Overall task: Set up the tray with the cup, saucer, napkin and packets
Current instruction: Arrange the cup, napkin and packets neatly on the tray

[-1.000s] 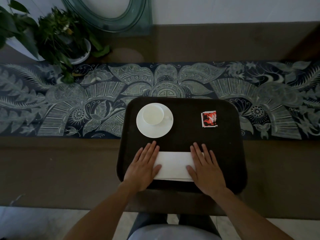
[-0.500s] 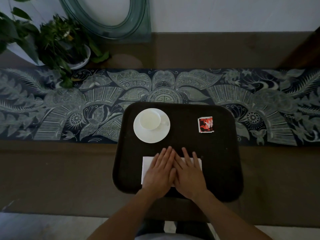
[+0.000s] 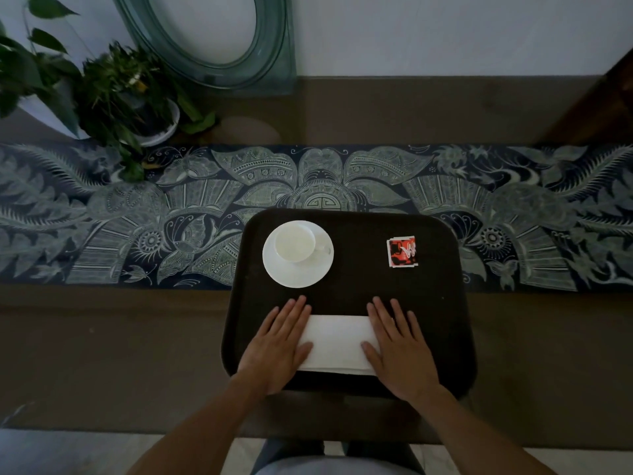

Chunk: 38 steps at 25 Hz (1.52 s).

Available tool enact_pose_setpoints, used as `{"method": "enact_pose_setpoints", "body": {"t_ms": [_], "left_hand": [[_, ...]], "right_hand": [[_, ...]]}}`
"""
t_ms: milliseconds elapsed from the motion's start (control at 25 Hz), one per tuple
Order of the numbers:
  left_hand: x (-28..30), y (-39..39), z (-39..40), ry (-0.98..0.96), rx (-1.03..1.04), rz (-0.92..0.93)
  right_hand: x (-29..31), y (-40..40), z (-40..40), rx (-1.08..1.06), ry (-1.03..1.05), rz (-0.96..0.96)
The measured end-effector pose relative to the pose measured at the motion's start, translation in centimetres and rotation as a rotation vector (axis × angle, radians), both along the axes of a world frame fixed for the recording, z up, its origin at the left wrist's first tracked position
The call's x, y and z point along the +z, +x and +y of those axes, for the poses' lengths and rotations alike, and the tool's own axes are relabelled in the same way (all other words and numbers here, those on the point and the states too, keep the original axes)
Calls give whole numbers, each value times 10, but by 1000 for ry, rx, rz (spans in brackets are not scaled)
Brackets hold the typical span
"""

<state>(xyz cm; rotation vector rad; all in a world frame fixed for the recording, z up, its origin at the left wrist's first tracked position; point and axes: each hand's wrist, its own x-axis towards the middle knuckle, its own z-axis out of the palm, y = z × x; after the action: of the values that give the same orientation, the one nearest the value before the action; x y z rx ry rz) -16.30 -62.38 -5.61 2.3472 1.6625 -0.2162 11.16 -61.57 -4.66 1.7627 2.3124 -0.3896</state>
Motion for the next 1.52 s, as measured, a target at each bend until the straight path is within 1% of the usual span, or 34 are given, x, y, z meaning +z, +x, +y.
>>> {"method": "enact_pose_setpoints", "body": {"t_ms": [160, 400, 480, 560, 640, 760, 1000, 1240, 1520], "left_hand": [[3, -20, -5, -10, 13, 19], [10, -21, -1, -42, -11, 4], [14, -24, 4, -63, 40, -107], [22, -26, 12, -40, 180, -270], [29, -27, 23, 3, 310, -322], [34, -27, 34, -60, 403, -288], [33, -21, 44, -159, 543, -278], [32, -19, 47, -180, 577, -289], [30, -14, 43, -136, 583, -284]], "right_hand": [[1, 10, -2, -6, -25, 12], [6, 7, 0, 5, -69, 27], [13, 9, 5, 0, -58, 82], [23, 15, 12, -92, 2, 191], [30, 20, 20, -203, 15, 239], [33, 17, 24, -295, -51, 269], [32, 14, 20, -455, -59, 342], [32, 9, 21, -515, -47, 325], [32, 4, 15, -543, 24, 355]]}}
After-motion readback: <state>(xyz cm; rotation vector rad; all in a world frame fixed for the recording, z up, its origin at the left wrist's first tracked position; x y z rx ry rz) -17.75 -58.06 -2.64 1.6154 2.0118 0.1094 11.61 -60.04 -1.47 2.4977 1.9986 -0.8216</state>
